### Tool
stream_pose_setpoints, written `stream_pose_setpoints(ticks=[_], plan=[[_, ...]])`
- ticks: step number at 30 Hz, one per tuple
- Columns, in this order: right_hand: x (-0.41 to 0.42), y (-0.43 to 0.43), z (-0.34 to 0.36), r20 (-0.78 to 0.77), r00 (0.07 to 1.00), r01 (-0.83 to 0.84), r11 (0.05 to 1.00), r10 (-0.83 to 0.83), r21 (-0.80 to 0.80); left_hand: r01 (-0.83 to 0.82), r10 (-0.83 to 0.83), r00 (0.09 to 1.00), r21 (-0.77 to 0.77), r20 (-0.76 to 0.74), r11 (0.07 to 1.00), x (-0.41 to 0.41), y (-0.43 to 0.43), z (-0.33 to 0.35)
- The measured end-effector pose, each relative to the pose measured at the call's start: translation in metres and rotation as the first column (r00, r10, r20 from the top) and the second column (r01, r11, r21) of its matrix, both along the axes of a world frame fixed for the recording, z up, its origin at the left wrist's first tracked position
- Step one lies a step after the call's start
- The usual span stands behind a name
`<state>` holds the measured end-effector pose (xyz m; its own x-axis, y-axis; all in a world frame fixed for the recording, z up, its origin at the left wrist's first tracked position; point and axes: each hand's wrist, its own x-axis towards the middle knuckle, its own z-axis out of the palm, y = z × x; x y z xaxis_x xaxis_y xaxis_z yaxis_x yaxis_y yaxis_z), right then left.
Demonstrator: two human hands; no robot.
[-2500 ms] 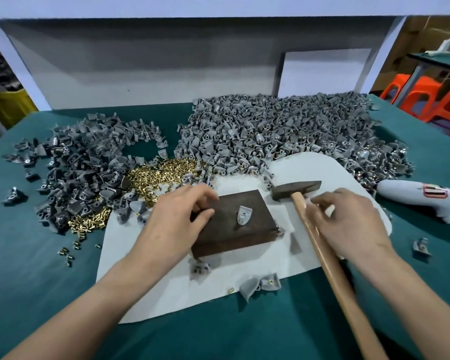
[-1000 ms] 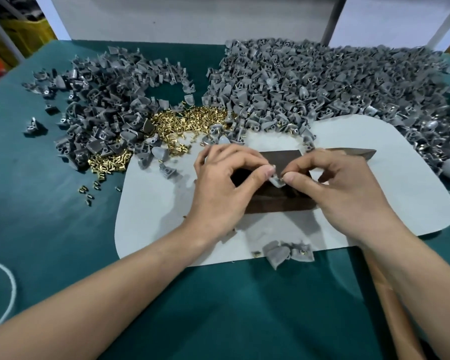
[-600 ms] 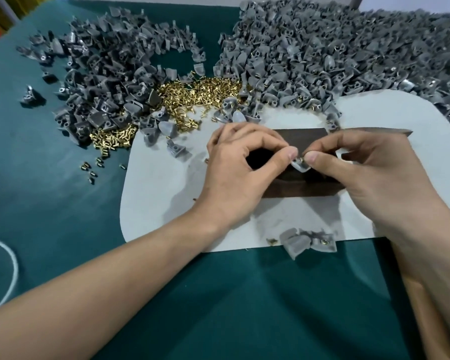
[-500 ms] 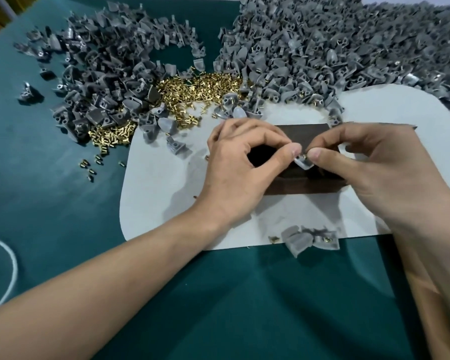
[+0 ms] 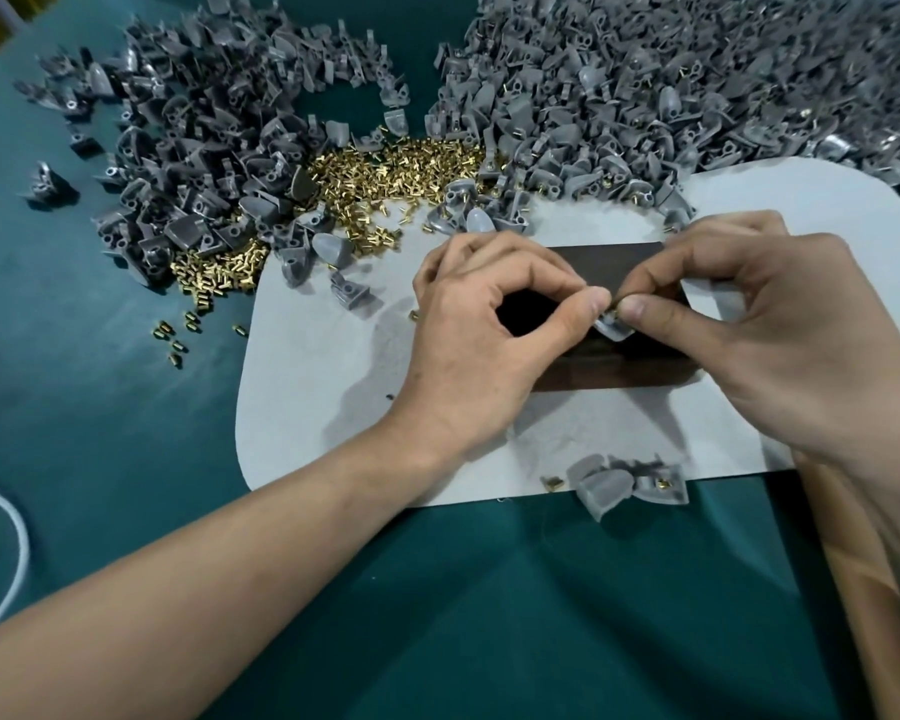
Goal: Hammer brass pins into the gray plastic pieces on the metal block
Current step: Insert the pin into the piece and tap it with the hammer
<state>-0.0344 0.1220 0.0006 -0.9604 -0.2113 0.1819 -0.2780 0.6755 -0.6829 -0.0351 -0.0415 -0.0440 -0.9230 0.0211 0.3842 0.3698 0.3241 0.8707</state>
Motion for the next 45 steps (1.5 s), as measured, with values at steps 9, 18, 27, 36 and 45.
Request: stream_pose_setpoints(ticks=[9, 18, 27, 36, 45], plan=[[-0.009, 0.003, -0.004, 0.098, 0.992, -0.062, 0.982, 0.080, -0.179, -0.002, 0.002, 1.000, -0.002, 0.028, 1.000, -0.001, 0.000, 0.000], [-0.010, 0.006, -0.011, 0.163, 0.980, -0.059, 0.942, 0.118, -0.331, -0.006, 0.005, 0.998, 0.021, 0.062, 1.000, -0.002, 0.000, 0.000], [-0.008, 0.007, -0.011, 0.147, 0.979, -0.081, 0.931, 0.142, -0.356, 0.018, -0.020, 0.997, 0.022, 0.072, 1.000, -0.002, -0.002, 0.000], [-0.006, 0.007, -0.009, 0.161, 0.978, -0.065, 0.932, 0.130, -0.357, 0.050, -0.052, 0.996, 0.022, 0.076, 0.998, -0.002, -0.003, -0.003], [-0.008, 0.007, -0.011, 0.161, 0.979, -0.065, 0.937, 0.127, -0.342, 0.049, -0.050, 0.997, 0.021, 0.067, 0.999, -0.003, -0.003, -0.003]])
